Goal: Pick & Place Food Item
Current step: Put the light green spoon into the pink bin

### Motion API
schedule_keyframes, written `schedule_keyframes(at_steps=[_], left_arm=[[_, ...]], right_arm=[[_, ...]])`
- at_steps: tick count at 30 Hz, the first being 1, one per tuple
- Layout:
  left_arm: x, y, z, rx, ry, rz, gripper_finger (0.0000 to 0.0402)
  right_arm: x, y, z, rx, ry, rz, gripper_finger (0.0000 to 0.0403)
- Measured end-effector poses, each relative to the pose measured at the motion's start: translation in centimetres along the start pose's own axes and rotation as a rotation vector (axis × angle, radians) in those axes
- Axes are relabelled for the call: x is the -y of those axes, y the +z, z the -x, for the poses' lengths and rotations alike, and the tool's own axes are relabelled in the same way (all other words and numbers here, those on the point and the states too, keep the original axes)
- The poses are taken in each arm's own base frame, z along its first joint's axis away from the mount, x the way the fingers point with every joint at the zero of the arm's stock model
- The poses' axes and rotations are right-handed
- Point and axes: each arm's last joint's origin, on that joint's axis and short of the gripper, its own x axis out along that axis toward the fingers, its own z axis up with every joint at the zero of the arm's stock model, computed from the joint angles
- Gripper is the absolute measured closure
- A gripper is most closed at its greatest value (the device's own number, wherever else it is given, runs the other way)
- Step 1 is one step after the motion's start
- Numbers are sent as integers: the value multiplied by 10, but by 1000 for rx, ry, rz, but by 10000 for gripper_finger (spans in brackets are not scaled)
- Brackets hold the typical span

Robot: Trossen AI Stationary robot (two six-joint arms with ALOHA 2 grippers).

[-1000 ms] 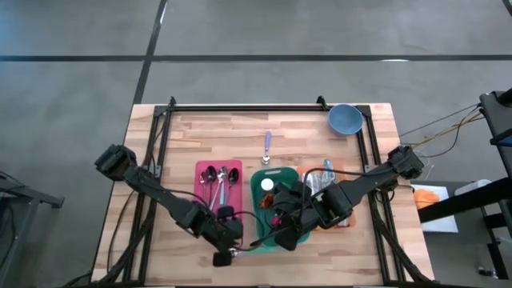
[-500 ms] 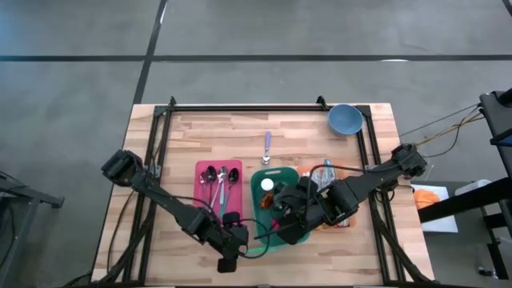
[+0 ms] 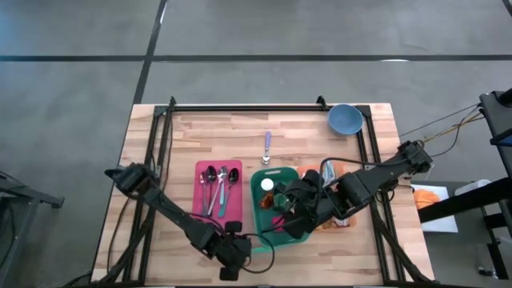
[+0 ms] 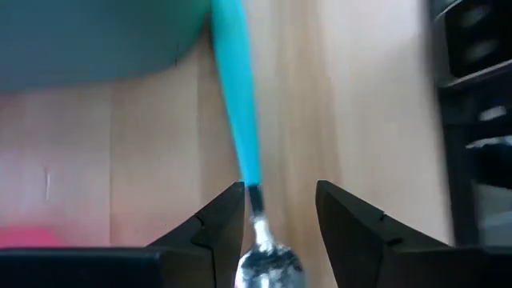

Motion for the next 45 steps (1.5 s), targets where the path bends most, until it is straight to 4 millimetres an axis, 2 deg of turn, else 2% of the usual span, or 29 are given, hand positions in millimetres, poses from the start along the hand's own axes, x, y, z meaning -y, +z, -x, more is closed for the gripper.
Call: schedule_keyframes(at_steps=[11, 36, 39, 45], left_arm=[[-1, -7, -19, -59, 39, -12, 245], [-1, -13, -21, -90, 54, -48, 247], [0, -15, -21, -94, 50, -64, 262], [1, -15, -21, -107, 39, -71, 321]], right_arm=[[-4, -7, 4, -8, 11, 15, 84], [-9, -14, 9, -15, 29, 22, 84], [-10, -15, 9, -15, 30, 23, 84], [-11, -17, 10, -17, 34, 28, 84]])
